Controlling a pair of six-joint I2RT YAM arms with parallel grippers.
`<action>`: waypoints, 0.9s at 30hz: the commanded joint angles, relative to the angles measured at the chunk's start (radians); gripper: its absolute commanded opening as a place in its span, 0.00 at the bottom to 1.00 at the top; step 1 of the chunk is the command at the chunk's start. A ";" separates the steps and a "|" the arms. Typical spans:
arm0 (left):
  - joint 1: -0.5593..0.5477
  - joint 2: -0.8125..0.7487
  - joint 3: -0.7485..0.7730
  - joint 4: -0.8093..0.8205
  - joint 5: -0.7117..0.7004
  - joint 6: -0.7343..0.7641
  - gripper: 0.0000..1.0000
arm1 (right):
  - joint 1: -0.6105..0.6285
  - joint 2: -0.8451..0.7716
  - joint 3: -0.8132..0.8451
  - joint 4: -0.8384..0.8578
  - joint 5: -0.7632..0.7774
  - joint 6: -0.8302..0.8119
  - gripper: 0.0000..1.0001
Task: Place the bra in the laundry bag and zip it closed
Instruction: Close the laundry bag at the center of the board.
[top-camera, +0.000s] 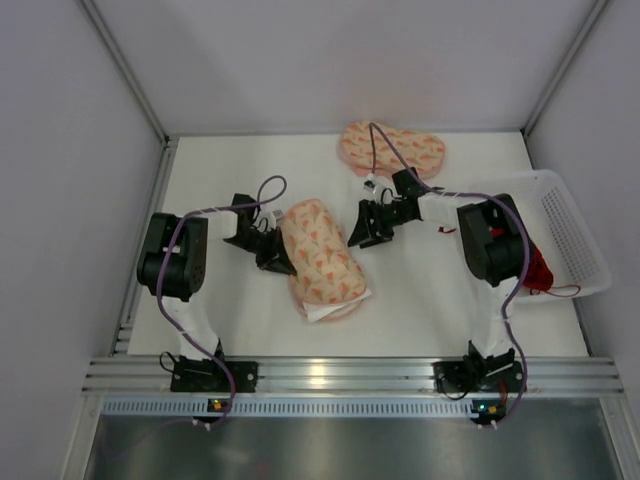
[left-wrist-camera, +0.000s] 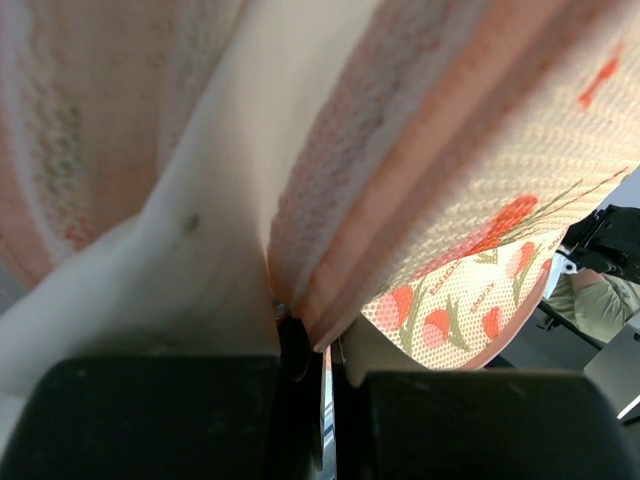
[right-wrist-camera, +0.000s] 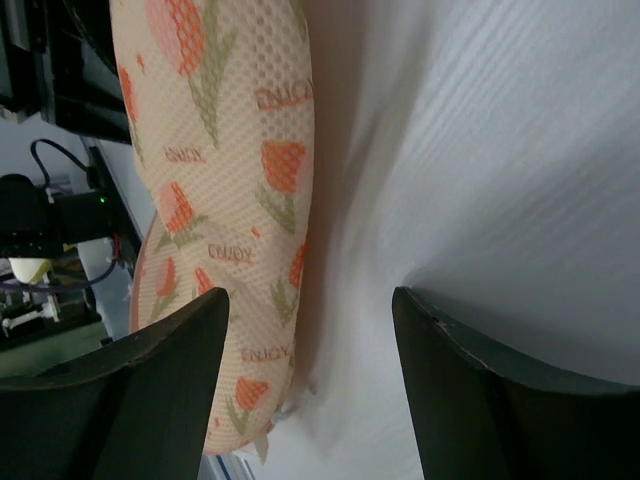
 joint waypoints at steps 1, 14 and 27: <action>0.005 0.019 -0.025 -0.014 -0.198 0.084 0.00 | 0.028 0.062 0.049 0.147 -0.028 0.043 0.67; 0.023 0.025 0.036 -0.024 -0.232 0.096 0.00 | 0.080 0.090 -0.011 0.229 -0.070 0.086 0.12; 0.034 -0.054 0.165 -0.023 -0.227 0.234 0.16 | 0.071 -0.229 -0.219 0.236 0.185 0.173 0.00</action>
